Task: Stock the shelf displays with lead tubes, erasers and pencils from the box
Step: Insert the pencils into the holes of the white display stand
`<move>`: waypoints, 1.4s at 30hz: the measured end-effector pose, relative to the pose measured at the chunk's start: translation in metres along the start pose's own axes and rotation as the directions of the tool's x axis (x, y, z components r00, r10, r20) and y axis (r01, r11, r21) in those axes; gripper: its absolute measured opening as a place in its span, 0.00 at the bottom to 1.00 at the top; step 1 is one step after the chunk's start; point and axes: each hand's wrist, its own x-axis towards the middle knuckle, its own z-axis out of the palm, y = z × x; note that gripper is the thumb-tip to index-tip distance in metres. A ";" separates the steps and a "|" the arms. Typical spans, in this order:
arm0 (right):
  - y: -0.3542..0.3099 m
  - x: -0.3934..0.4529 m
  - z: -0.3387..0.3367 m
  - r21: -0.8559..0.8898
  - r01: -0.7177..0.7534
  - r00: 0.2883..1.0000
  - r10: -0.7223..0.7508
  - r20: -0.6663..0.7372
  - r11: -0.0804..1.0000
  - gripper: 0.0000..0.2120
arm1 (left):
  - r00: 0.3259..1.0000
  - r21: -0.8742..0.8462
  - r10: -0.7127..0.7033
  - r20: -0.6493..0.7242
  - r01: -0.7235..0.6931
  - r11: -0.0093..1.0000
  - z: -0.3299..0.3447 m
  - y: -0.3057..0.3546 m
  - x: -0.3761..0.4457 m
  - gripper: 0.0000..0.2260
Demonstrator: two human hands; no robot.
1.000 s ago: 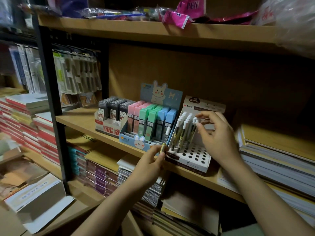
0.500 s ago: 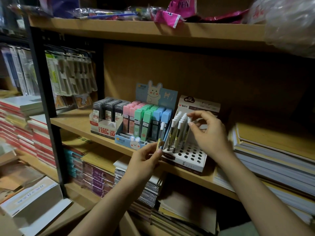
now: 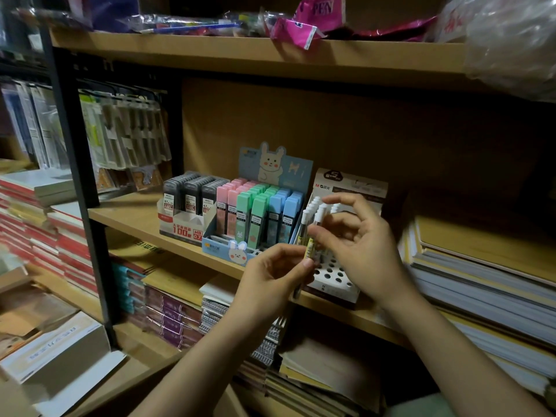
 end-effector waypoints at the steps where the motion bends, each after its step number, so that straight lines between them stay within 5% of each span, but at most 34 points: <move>1: 0.000 0.001 0.000 0.008 0.011 1.000 -0.011 -0.008 1.000 0.18 | 1.000 0.043 0.011 -0.003 -0.011 0.999 0.001 0.000 0.000 0.12; 4: 0.000 0.009 -0.014 -0.046 0.055 0.991 -0.060 -0.117 0.997 0.17 | 0.985 0.466 0.169 -0.032 -0.135 0.874 -0.005 -0.009 0.001 0.12; 6: 0.002 0.012 -0.025 -0.165 0.063 0.973 -0.098 -0.211 0.984 0.16 | 0.940 0.775 0.329 0.092 -0.275 0.569 -0.012 -0.015 -0.002 0.16; 9: 0.010 0.009 -0.026 -0.262 0.032 0.955 -0.107 -0.276 0.965 0.16 | 0.878 0.900 0.325 0.351 -0.413 0.142 -0.018 -0.031 -0.007 0.21; 11: 0.015 0.007 -0.020 -0.286 0.017 0.952 -0.103 -0.287 0.958 0.16 | 0.894 0.916 0.242 0.376 -0.398 0.047 -0.018 -0.039 -0.011 0.23; 15: 0.021 0.009 -0.019 -0.378 -0.025 0.951 -0.094 -0.293 0.926 0.15 | 0.920 0.927 0.139 0.365 -0.374 0.041 -0.022 -0.051 -0.011 0.26; 27: 0.024 0.011 -0.010 -0.624 0.121 0.963 -0.243 -0.114 0.772 0.12 | 0.909 0.914 0.133 0.395 -0.404 0.043 -0.025 -0.052 -0.006 0.26; 34: 0.025 0.010 -0.012 -0.573 0.060 0.985 -0.142 -0.100 0.817 0.10 | 0.903 0.912 0.155 0.400 -0.410 0.033 -0.025 -0.055 -0.004 0.26; 42: 0.025 -0.002 -0.011 -0.705 0.059 0.992 -0.121 -0.038 0.707 0.16 | 0.910 0.908 0.097 0.404 -0.411 0.080 -0.024 -0.045 -0.007 0.27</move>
